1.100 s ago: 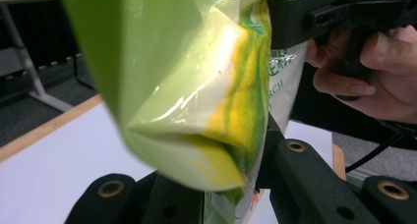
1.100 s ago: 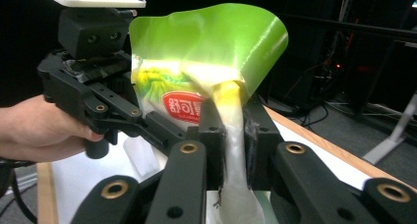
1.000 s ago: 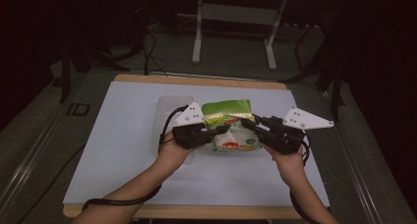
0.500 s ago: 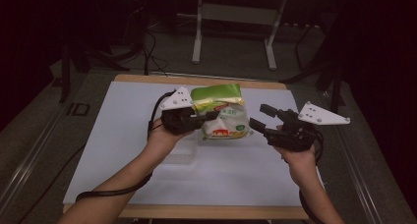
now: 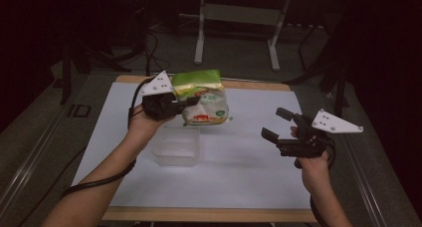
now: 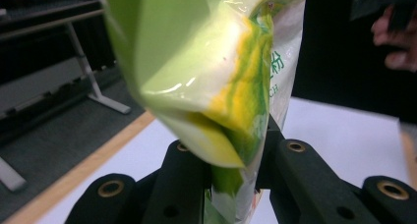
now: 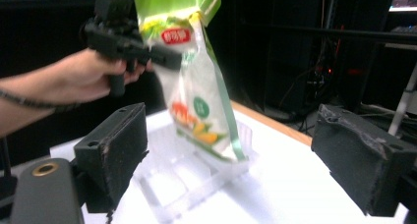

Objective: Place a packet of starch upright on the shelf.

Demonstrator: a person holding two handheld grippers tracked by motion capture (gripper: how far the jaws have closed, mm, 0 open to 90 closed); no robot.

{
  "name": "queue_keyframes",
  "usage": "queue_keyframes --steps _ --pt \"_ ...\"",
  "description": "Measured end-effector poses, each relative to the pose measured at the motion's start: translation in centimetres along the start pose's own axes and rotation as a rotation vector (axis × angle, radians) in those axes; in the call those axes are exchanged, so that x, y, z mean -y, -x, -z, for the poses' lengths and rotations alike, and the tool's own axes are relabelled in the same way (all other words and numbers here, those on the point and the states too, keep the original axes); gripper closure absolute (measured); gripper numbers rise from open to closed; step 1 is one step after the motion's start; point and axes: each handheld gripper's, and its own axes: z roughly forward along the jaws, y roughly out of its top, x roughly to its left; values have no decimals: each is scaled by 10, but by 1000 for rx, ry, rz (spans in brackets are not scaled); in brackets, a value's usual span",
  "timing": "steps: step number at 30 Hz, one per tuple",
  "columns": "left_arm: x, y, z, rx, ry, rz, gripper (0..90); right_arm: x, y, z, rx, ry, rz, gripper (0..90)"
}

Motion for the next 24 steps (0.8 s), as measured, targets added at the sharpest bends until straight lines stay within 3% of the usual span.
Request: queue_keyframes --steps 8,12,17,20,22,24 --pt "7 -30 5 14 -51 -43 799 11 6 7 2 -28 -31 139" --pt "10 -45 4 -3 -54 -43 799 14 10 11 0 -22 -58 142" --pt "16 -62 -1 -16 -65 -23 798 17 8 12 3 -47 -39 142" --pt "21 -70 -4 -59 -84 7 799 18 9 12 1 -47 -42 142" --pt "25 -73 -6 -92 -83 1 799 20 10 12 -3 -46 -50 142" --pt "29 -77 -9 -102 -89 18 799 22 12 12 -2 -45 -54 143"
